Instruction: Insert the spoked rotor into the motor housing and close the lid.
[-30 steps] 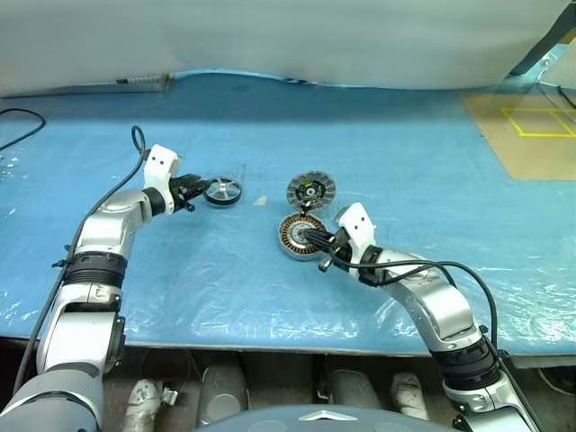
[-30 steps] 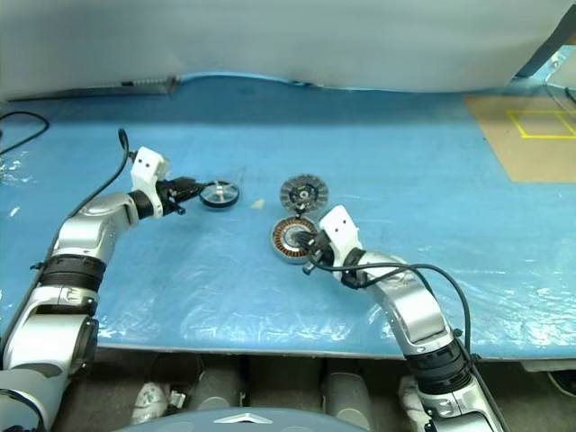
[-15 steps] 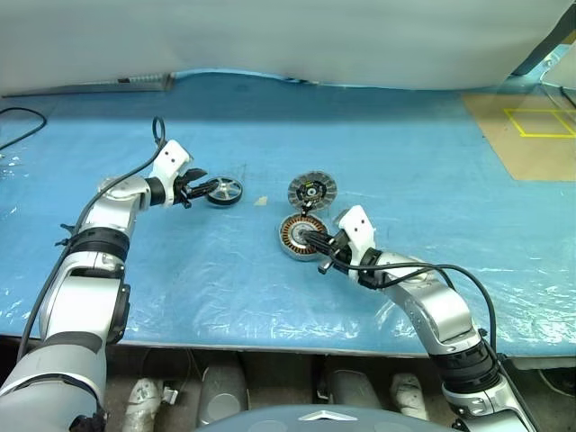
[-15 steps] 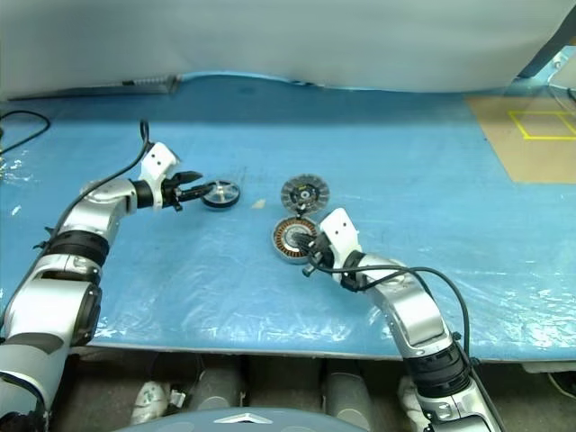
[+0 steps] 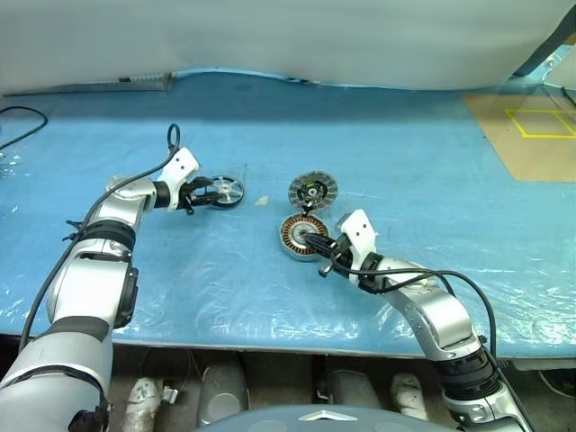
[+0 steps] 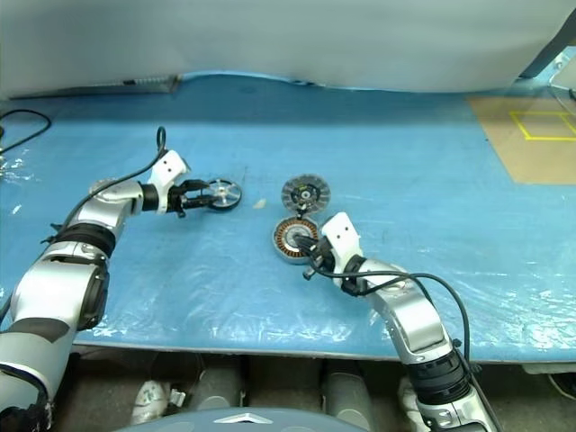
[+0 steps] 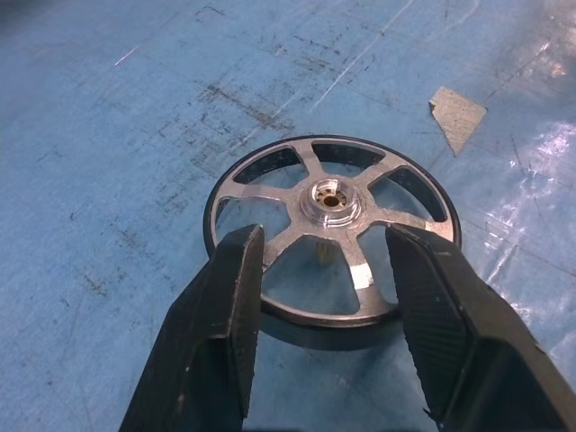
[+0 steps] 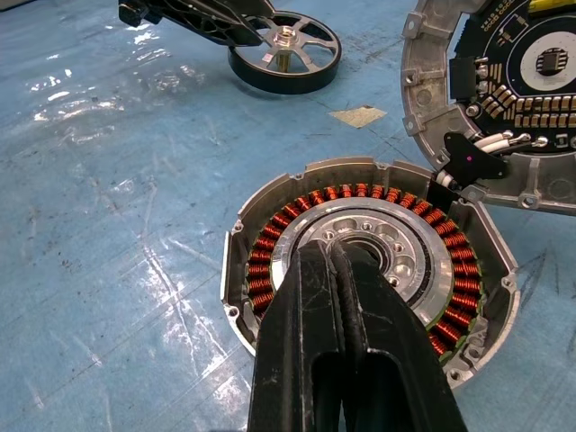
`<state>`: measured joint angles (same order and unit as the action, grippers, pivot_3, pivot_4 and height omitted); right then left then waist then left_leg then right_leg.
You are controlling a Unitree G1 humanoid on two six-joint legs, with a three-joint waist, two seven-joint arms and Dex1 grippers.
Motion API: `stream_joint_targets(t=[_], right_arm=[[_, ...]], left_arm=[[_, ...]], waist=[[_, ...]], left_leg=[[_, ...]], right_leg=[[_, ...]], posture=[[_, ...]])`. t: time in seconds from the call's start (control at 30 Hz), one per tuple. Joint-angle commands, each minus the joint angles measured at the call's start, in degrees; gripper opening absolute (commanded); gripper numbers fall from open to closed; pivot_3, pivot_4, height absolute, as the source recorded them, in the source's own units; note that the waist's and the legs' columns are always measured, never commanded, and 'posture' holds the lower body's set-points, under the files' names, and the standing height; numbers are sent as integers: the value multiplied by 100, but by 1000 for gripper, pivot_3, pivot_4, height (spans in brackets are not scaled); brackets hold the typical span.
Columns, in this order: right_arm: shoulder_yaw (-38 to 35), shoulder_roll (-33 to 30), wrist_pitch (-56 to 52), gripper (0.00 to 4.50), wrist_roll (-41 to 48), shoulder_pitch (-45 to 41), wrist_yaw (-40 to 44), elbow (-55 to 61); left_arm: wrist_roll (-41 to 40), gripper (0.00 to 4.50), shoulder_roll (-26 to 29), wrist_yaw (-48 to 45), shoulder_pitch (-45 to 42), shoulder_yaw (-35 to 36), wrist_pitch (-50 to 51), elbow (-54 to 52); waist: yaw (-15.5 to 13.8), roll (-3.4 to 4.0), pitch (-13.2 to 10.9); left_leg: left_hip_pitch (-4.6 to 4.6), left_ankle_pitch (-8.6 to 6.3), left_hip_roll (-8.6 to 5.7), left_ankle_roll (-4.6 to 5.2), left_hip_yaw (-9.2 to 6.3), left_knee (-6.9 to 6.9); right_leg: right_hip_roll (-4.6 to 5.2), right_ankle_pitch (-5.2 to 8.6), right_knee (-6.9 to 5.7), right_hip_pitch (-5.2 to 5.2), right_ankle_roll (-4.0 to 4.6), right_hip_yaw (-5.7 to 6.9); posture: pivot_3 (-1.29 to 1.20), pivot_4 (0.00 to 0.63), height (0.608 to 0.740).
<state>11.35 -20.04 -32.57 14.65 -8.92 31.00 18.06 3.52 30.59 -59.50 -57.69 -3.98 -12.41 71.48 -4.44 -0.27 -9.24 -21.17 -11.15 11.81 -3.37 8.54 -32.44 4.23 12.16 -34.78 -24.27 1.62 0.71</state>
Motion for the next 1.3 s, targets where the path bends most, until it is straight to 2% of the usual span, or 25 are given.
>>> stream_joint_targets(t=[0.03,0.4,0.67,0.8,1.0,1.3], right_arm=[[-111,23,-12,0,67,-14,-59,316],[-123,43,-157,0,86,-32,-199,401],[-119,61,-182,0,87,-56,-237,396],[-107,62,-203,0,86,-75,-241,385],[-92,40,-195,0,78,-60,-207,382],[-113,-6,-85,0,69,-22,-114,311]], left_arm=[[147,2268,25,23,-163,-39,-177,33],[701,2268,95,204,-120,-321,-241,165],[758,2268,75,916,-82,-218,43,239],[684,1091,45,994,7,-137,69,208],[446,18,141,575,171,105,-10,38],[98,13,382,-289,555,229,-98,-630]], waist=[[0,0,0],[-2,-1,-1],[-1,-1,-1],[1,-1,0],[-21,1,1],[-61,1,0]], left_leg=[[0,0,0,0,0,1],[3,0,0,0,0,2],[9,0,0,0,0,-1],[11,0,0,0,0,0],[20,0,-3,0,0,0],[17,0,-2,-1,0,15]], right_leg=[[0,0,0,0,0,0],[0,0,0,1,0,1],[1,0,-2,7,0,0],[2,0,-1,8,0,0],[6,1,-1,17,0,-1],[6,1,6,14,1,4]], posture=[[0,150,740],[0,150,740],[0,150,740],[0,150,740],[0,150,740],[0,150,740]])
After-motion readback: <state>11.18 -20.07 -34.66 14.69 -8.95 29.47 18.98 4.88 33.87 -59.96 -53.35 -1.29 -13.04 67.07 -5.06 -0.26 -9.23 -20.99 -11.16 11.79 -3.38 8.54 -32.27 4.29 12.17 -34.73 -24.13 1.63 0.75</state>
